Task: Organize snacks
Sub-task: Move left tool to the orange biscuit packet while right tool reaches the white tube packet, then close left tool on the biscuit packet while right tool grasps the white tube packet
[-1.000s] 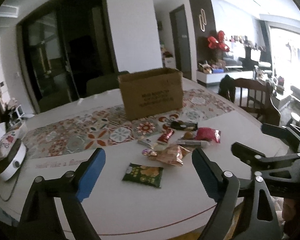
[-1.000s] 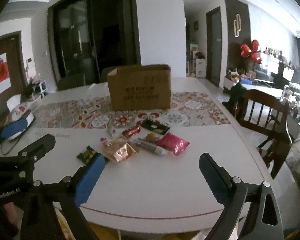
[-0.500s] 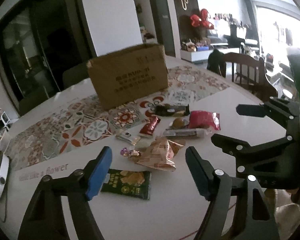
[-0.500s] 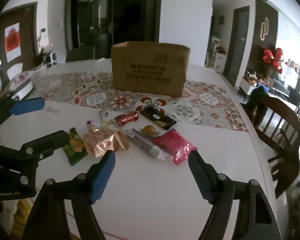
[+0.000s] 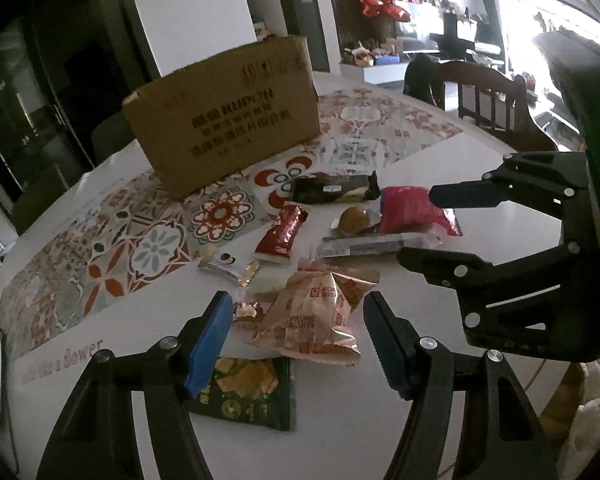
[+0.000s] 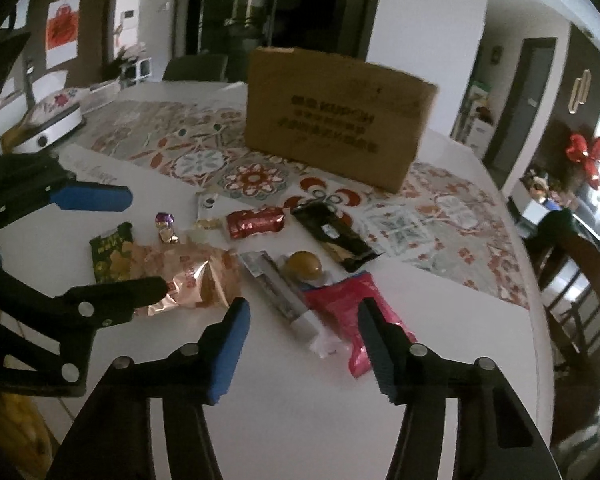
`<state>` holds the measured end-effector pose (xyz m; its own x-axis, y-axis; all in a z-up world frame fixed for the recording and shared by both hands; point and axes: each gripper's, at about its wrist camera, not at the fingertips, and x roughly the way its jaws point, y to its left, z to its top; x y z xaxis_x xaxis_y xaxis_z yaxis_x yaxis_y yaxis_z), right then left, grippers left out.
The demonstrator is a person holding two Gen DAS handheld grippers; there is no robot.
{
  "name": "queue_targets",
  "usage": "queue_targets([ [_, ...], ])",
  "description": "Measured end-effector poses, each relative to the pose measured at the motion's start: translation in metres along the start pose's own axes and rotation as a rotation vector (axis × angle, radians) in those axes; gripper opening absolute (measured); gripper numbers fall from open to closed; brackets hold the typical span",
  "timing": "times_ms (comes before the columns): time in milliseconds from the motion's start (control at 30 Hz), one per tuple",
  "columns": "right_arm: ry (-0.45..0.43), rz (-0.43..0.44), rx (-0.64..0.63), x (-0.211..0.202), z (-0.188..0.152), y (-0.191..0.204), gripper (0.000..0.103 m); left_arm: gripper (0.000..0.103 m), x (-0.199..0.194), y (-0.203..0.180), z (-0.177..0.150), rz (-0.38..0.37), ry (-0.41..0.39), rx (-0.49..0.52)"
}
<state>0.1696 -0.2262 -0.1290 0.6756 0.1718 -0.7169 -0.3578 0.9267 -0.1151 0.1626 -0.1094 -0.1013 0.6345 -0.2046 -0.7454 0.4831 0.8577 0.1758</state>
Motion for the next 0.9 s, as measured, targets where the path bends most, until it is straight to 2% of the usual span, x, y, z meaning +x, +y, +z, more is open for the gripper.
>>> queue_targets([
  [233, 0.024, 0.04, -0.007, 0.019, 0.001, -0.002, 0.043, 0.065, 0.019, 0.003, 0.002, -0.028, 0.037, -0.008],
  [567, 0.037, 0.087, -0.04, 0.037, 0.006, 0.0, 0.04, 0.056, 0.041, 0.01, -0.001, -0.11, 0.114, -0.071],
  [900, 0.069, 0.112, -0.047, 0.053, 0.007, 0.002, 0.04, 0.055, 0.051, 0.017, -0.002, -0.163, 0.147, -0.139],
])
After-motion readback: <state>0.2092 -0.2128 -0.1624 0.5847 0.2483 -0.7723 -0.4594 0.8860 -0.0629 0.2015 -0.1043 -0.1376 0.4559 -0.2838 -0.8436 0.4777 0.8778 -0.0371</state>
